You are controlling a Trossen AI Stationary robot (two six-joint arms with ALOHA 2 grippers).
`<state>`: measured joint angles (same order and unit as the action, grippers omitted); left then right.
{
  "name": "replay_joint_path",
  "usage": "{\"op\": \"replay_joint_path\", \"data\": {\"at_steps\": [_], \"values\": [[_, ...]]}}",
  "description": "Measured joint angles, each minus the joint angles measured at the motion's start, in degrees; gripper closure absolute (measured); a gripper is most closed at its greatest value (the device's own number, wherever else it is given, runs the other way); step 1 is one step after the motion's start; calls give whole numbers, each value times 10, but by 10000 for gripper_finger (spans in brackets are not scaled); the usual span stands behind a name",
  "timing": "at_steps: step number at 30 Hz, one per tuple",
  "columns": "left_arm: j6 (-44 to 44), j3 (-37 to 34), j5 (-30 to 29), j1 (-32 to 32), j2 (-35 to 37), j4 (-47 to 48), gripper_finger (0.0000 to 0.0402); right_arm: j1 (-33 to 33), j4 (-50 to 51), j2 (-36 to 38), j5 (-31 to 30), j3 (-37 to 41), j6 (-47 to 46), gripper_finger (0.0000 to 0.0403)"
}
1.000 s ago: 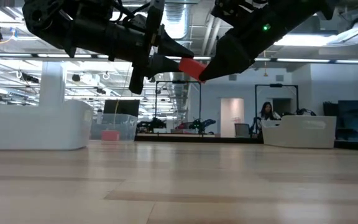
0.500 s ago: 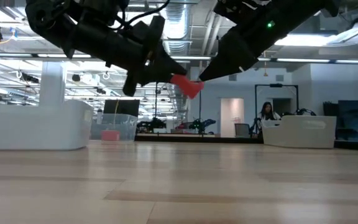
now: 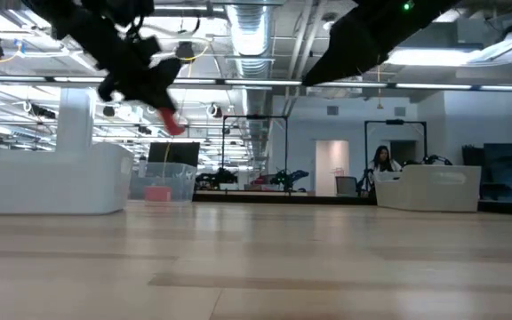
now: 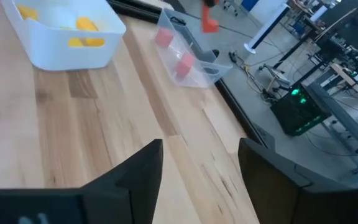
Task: Sort & place blocks by color
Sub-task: Put the orange block into the transparent bin, then put the red block into the gray bin
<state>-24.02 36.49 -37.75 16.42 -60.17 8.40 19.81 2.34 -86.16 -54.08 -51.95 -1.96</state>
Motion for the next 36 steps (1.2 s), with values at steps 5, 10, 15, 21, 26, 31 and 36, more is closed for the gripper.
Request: {"op": "replay_joint_path", "data": {"at_steps": [5,10,15,21,26,31,36], "values": [[-34,-1,5,82,14,146,299,-1,-1,-1,1,0,3,179],[-16,-1,9,136,3,147,295,-1,-2,-1,1,0,3,184],[-2,-1,76,180,-27,142,294,-1,3,-1,1,0,3,188],[11,-1,85,184,-79,140,275,-1,7,-1,1,0,5,193],[25,-1,86,184,-93,114,221,2,9,-1,0,0,23,196],[46,-1,87,173,-71,83,183,17,57,40,-14,0,2,196],[49,-1,96,153,-18,60,172,42,156,100,2,0,-90,196]]}}
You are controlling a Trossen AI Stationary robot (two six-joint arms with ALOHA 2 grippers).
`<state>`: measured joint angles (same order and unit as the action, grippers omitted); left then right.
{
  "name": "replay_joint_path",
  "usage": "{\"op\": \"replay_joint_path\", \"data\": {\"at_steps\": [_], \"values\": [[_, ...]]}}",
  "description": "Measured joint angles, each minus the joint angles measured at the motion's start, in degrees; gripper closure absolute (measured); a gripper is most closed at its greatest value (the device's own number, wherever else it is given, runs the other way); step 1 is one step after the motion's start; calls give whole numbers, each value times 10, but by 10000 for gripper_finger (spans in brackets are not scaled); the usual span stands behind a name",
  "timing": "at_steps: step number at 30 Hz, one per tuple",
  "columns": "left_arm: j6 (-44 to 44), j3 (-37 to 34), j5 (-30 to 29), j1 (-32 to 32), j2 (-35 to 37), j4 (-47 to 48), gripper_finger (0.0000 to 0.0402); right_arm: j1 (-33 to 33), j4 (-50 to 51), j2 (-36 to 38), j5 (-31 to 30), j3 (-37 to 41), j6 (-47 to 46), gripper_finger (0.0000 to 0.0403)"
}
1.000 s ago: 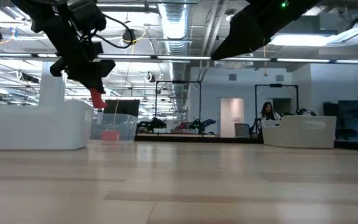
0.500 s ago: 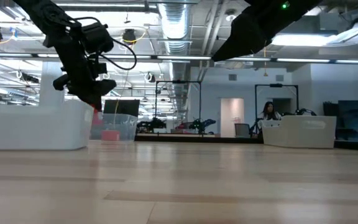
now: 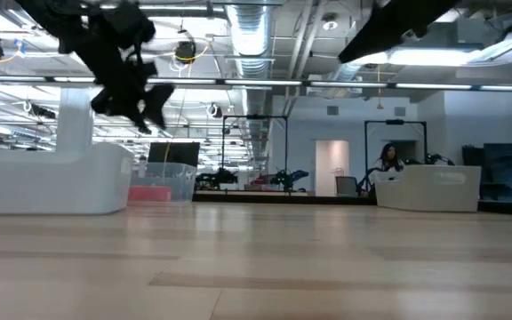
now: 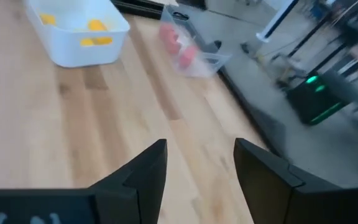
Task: Sort & place blocks by color
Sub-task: Put the red block into the gray bin
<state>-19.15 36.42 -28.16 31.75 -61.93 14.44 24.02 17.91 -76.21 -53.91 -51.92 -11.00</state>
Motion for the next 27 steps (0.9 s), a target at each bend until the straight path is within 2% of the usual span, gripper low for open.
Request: {"op": "replay_joint_path", "data": {"at_steps": [3,6,12,15,19,27], "values": [[8,-13,17,-50,41,-70,175,16,66,35,35,0,-81,196],[30,-40,14,-120,79,-170,181,23,129,59,106,0,-173,196],[65,-111,3,-259,113,-378,191,47,238,66,219,0,-316,196],[66,-136,-9,-313,113,-434,193,66,271,51,243,0,-372,196],[66,-160,-30,-363,97,-487,193,95,262,18,251,0,-469,196],[97,-162,-62,-401,9,-582,193,131,290,-48,348,0,-604,164]]}}
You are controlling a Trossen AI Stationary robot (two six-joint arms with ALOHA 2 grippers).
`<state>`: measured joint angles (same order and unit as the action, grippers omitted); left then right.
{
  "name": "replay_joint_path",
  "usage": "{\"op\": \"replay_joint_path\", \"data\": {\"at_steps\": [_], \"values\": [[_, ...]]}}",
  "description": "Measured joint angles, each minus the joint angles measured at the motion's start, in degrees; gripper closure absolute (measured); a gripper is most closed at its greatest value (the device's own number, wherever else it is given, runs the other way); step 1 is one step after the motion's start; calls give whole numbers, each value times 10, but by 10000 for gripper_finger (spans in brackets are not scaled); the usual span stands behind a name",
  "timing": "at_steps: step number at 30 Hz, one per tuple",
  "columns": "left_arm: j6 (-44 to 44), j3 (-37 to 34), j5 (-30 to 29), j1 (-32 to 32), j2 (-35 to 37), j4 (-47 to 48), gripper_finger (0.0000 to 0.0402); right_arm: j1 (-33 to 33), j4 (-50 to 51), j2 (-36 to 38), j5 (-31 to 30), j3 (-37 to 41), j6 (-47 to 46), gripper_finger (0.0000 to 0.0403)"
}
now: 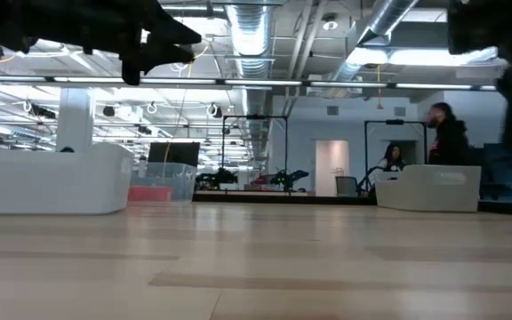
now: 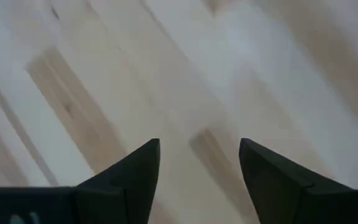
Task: Sort & place blocks by color
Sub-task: Put the red block into the gray bin
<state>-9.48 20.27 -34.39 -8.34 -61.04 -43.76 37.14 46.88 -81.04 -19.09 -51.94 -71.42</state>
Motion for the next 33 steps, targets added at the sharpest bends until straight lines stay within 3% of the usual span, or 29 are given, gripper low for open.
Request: {"op": "replay_joint_path", "data": {"at_steps": [5,9,13,24,33], "values": [[53,0,2,14,-54,-104,193,30,4,-32,74,0,-86,133],[54,7,28,28,-65,-113,193,65,5,-52,112,0,-180,113],[54,13,56,36,-65,-112,193,112,7,-60,116,0,-284,96],[53,16,57,36,-65,-115,193,257,8,-65,90,2,-553,85],[42,16,64,36,-65,-115,193,273,-144,-120,110,68,-572,85]]}}
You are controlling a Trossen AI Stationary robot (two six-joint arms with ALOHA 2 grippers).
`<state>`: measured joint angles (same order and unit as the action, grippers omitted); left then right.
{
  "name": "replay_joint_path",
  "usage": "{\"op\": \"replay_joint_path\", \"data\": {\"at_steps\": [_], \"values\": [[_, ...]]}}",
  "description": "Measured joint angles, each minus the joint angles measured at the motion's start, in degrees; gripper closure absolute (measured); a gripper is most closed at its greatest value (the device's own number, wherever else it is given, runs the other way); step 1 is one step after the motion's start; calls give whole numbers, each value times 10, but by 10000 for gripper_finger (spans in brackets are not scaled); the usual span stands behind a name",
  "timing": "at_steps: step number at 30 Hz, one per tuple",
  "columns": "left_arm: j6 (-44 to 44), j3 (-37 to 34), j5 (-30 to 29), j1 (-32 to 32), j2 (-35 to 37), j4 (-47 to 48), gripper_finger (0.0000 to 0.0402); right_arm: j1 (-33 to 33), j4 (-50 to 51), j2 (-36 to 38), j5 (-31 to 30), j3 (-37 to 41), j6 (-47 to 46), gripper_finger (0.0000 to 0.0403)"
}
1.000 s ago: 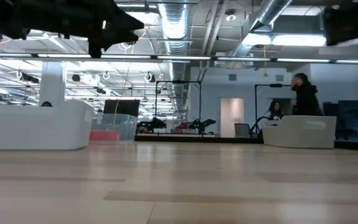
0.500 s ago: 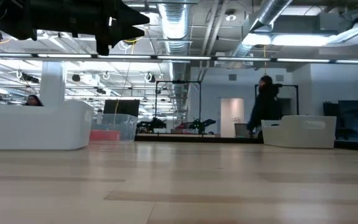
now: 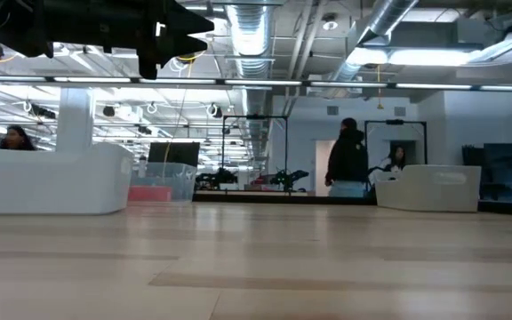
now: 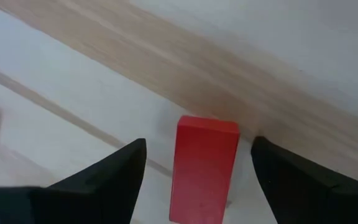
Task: Sort & place blocks by color
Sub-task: Put the red block into the gray bin
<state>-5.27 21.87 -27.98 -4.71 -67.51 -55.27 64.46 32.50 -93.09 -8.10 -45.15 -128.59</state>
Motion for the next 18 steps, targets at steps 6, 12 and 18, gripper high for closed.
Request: {"op": "replay_joint_path", "data": {"at_steps": [6,12,18], "values": [[-2,1,13,0,0,1,193,1,19,2,43,-3,5,117],[-6,1,13,0,0,6,193,2,25,10,88,-3,40,235],[-34,1,20,-5,0,10,193,-35,29,25,84,-2,141,294]]}}
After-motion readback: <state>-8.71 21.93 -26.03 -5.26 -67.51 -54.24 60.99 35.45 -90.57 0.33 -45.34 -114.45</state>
